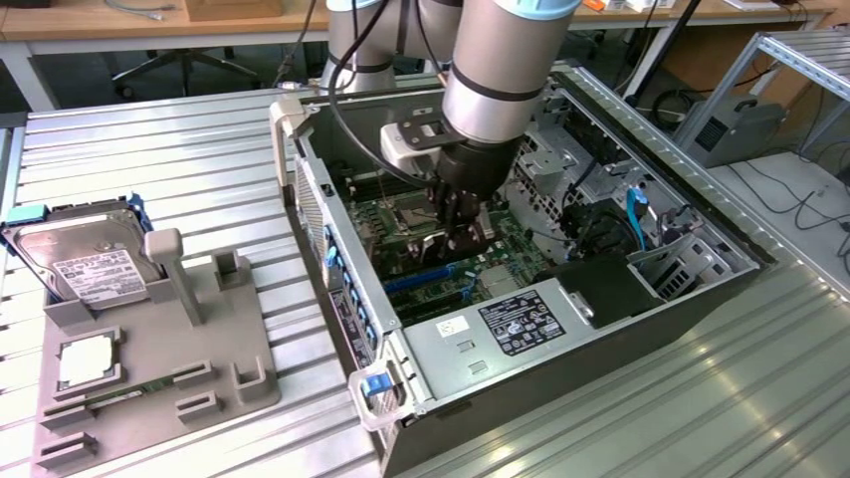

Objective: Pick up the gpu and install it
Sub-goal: 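Insert the gpu into the slot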

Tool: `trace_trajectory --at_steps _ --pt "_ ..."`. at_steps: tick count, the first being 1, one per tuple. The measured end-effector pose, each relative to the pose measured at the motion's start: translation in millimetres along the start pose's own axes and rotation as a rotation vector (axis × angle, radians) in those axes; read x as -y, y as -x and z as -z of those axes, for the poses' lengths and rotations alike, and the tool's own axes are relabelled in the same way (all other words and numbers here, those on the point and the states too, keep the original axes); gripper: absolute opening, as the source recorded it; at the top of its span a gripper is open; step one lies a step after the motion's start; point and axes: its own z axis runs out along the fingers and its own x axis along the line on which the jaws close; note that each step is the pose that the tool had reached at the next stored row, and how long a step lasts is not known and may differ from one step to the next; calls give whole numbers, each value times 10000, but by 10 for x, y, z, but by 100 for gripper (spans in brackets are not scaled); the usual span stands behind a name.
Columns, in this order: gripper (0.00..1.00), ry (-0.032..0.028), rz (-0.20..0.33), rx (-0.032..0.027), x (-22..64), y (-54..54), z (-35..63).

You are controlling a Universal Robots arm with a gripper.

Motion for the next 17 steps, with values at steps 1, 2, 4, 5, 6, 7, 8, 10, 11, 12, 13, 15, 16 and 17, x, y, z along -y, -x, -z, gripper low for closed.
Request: trace_trajectory --at_steps 1,2,4,5,6,7,8,10,11,12,13,15,16,17 --pt "27 1 37 0 -5 0 0" --pt "27 1 53 1 -6 0 0" --pt "27 1 61 2 -8 -1 -4" --pt "27 1 62 3 -10 -1 -11" --pt "27 1 62 2 -11 -1 -16" --pt "27 3 62 -1 -11 -1 -18" --pt "27 3 62 -2 -12 -1 -18" --pt "27 2 62 0 -12 -1 -20" --pt "27 1 61 1 -16 -1 -21" --pt "27 0 60 2 -27 -2 -24" --pt "27 1 62 2 -34 -2 -24" --pt "27 2 62 0 -51 -3 -25" --pt "27 2 63 0 -57 -3 -25" --pt "27 1 61 1 -62 -3 -26"
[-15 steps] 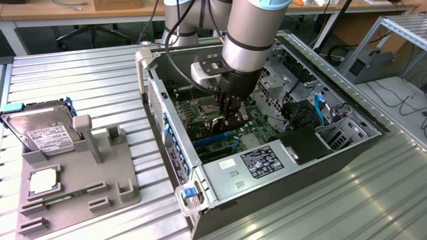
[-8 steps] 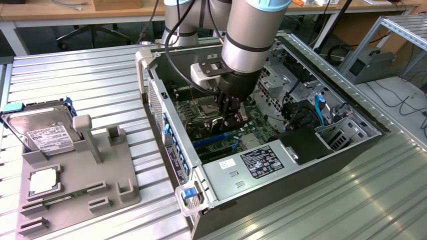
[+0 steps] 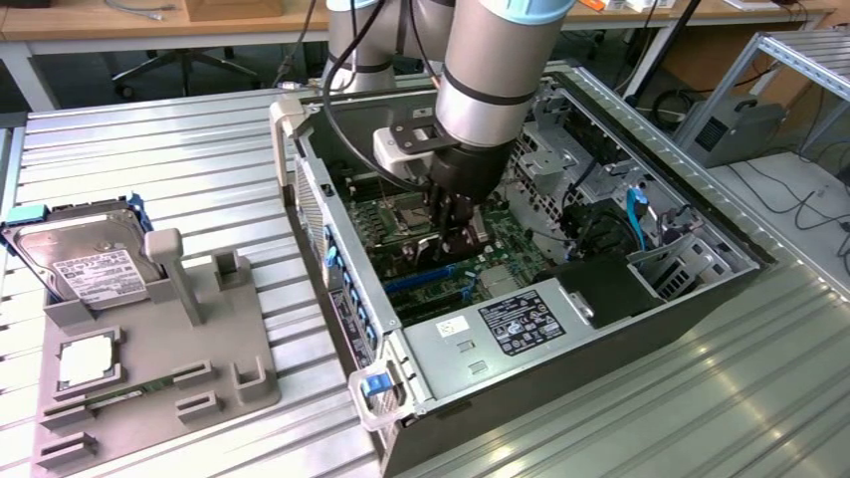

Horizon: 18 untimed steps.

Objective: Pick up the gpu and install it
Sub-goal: 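Insert the gpu into the slot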

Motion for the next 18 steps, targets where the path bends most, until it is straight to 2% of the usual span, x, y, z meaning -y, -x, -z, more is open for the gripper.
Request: trace_trajectory --at_steps 18 --pt "27 1 0 0 -46 -1 -29"
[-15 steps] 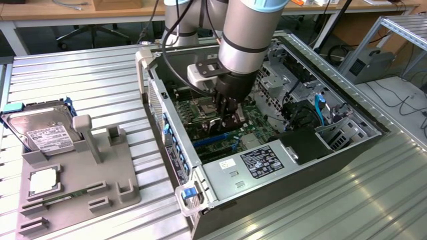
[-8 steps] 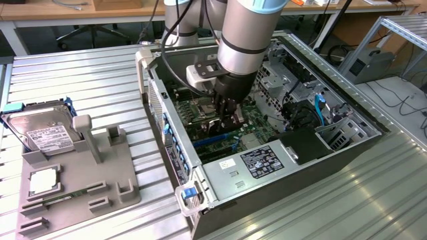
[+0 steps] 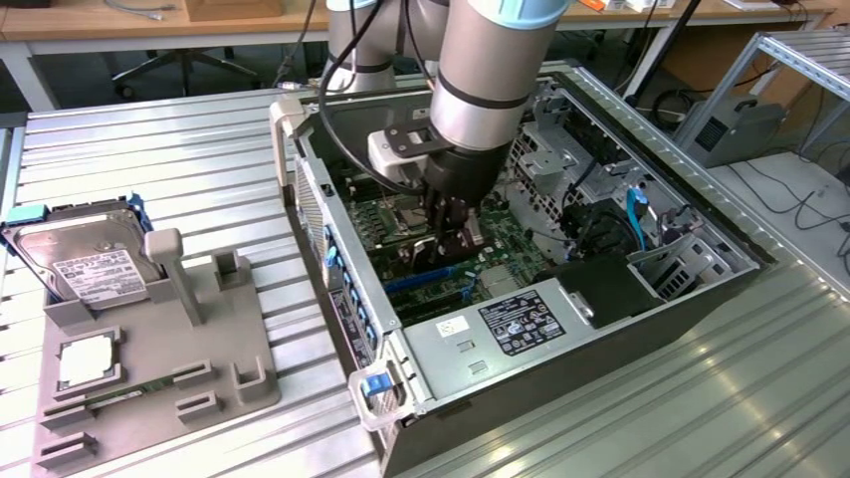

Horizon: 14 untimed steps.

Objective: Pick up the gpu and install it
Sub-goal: 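Insert the gpu into the slot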

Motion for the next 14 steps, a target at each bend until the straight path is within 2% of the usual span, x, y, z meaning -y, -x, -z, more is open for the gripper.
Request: trace_trajectory --at_steps 14 --pt "27 -1 0 2 -2 -1 -53"
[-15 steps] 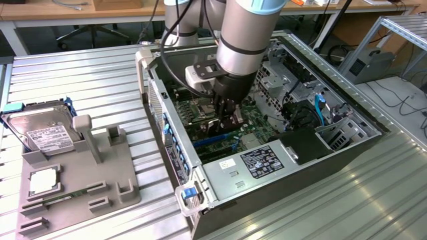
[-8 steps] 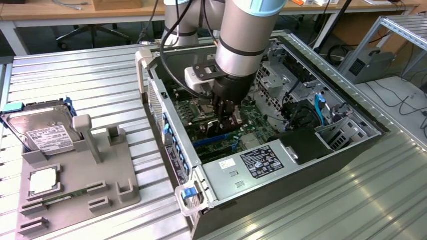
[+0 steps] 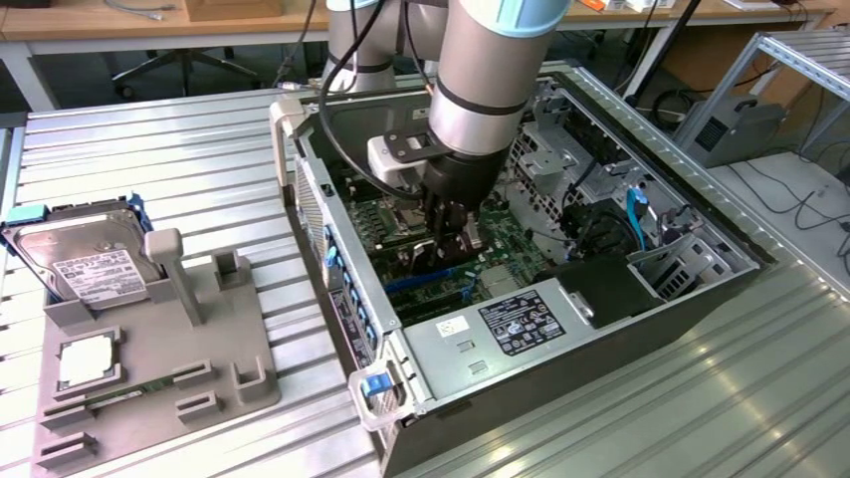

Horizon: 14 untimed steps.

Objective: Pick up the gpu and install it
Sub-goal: 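Insert the gpu into the slot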

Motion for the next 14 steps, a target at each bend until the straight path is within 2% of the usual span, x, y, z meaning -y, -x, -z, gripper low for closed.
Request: trace_trajectory --at_steps 14 --pt "27 -1 -57 -2 -3 -1 -20"
